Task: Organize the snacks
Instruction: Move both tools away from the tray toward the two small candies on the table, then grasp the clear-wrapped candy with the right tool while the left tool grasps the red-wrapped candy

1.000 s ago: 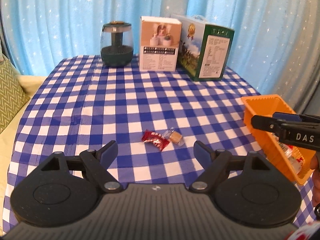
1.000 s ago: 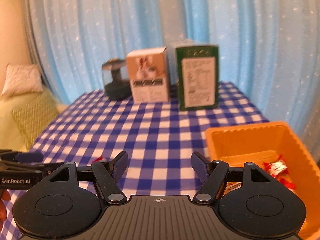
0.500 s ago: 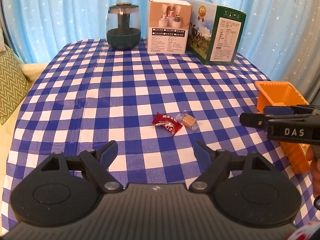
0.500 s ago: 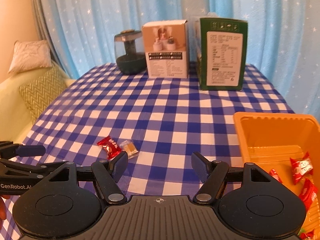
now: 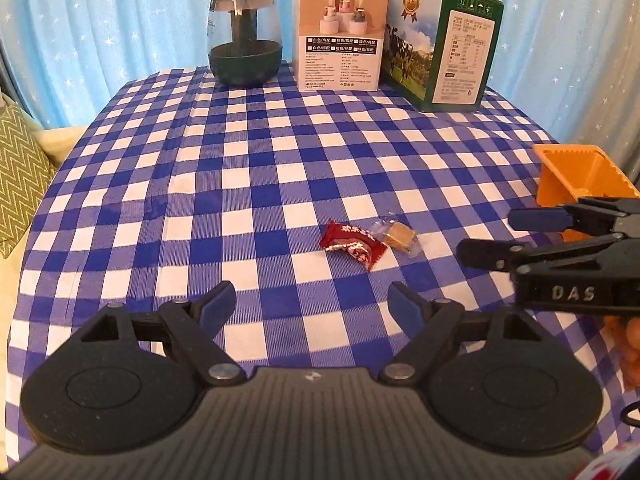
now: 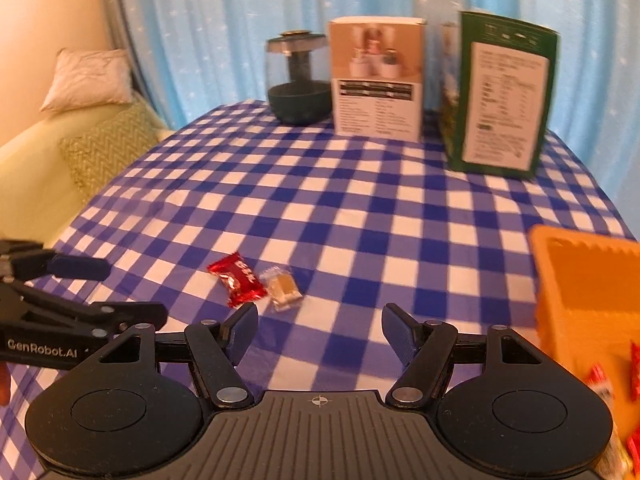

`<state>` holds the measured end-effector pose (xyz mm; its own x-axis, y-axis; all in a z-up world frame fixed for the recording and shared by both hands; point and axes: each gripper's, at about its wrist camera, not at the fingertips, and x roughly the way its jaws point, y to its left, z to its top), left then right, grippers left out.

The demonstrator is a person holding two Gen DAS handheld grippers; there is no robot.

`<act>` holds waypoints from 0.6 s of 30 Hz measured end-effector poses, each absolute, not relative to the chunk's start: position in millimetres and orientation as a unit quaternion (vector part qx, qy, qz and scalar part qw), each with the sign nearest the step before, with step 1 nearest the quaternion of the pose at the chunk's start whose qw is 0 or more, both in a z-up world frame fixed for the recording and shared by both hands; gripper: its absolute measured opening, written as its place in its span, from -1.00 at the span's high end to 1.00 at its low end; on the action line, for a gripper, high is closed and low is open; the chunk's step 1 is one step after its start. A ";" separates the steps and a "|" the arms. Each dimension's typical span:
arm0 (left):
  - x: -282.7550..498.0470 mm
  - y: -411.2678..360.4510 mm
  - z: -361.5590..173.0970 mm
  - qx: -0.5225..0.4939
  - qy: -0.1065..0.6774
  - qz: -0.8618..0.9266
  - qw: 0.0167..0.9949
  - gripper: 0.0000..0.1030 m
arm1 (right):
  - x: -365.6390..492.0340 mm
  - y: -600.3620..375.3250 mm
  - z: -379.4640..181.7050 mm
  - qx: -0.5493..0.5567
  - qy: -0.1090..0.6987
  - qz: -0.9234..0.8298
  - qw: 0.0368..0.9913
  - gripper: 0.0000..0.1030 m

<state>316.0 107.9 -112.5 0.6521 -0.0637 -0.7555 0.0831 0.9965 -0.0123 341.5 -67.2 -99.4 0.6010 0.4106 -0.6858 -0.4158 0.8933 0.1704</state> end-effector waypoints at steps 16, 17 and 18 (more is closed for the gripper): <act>339.6 130.5 -117.1 -0.031 0.421 -0.020 0.907 -0.38 | 383.5 -32.3 -137.9 -0.040 0.394 0.277 0.875 0.32; 340.4 131.5 -117.0 -0.033 0.421 -0.020 0.906 -0.38 | 383.9 -30.8 -138.7 -0.043 0.392 0.277 0.876 0.33; 341.0 132.3 -117.1 -0.035 0.421 -0.019 0.906 -0.38 | 384.8 -28.7 -139.5 -0.046 0.390 0.278 0.877 0.33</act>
